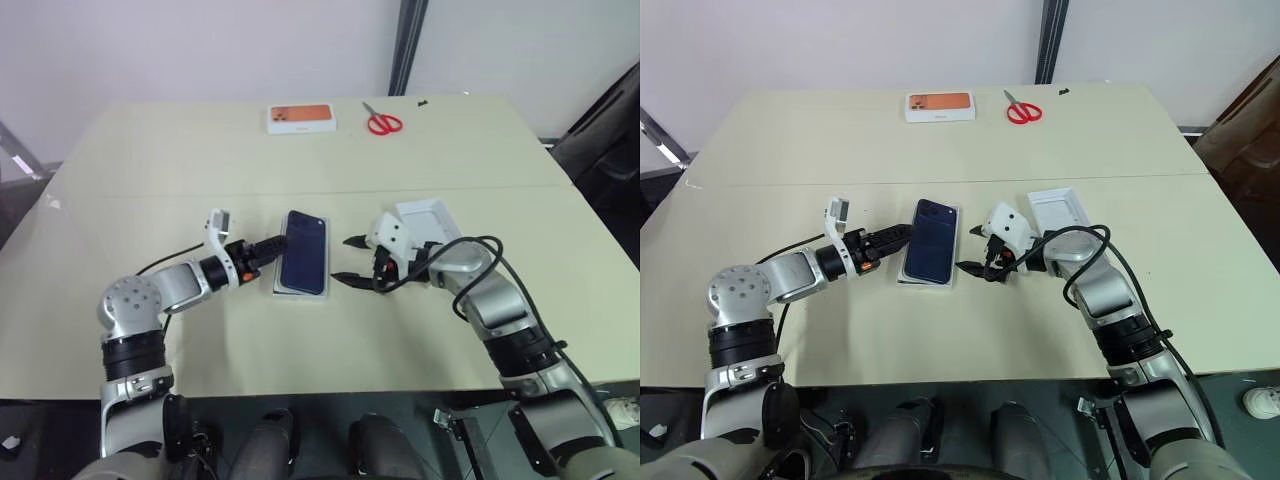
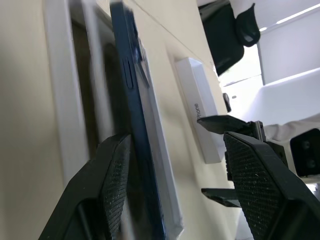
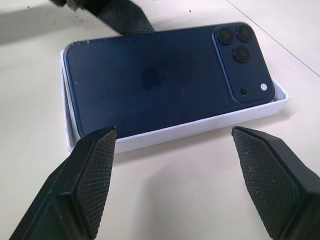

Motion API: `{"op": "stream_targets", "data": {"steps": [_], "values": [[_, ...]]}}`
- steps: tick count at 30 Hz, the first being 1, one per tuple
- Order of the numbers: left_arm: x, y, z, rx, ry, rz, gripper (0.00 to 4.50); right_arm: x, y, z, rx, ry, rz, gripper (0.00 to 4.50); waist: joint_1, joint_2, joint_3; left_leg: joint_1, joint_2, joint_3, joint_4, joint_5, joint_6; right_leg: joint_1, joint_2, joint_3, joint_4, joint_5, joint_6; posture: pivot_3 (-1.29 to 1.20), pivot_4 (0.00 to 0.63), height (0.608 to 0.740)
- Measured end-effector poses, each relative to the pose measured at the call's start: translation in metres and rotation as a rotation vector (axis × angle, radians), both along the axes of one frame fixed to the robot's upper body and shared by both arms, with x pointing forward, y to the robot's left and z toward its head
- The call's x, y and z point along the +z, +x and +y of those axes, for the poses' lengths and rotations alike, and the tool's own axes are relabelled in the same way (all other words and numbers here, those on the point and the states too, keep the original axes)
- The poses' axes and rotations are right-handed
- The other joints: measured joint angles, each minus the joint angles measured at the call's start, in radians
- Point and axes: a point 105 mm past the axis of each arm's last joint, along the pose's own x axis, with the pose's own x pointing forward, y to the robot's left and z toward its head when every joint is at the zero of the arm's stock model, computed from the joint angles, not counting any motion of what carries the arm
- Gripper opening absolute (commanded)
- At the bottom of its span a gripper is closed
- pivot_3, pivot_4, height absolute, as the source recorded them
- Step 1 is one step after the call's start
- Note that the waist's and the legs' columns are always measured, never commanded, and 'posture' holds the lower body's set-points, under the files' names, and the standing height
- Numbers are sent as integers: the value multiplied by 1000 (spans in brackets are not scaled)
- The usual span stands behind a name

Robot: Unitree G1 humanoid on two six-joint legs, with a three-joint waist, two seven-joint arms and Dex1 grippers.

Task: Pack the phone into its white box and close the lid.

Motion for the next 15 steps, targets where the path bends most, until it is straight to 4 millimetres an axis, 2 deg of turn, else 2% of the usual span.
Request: {"op": "stream_targets", "data": {"steps": [7,10,14,15], "values": [[5,-1,9,9,41,-18,3075,-3,2,0,-13,-2,4,3876,-1,0,0,0,0,0,0,0,0,0,0,0,0,0,0,0,150,734],[4,3,19,56,102,-44,2249,-4,7,0,-37,3,8,2971,-2,0,0,0,0,0,0,0,0,0,0,0,0,0,0,0,150,734],[-3,16,40,164,273,-103,213,-5,21,-8,-114,-30,-34,963,-1,0,0,0,0,0,-1,0,0,-1,0,0,0,0,0,0,150,734],[-5,19,42,180,299,-114,0,-6,24,-10,-131,-39,-43,438,0,0,0,0,0,0,0,0,0,0,0,0,0,0,0,0,150,734]]}}
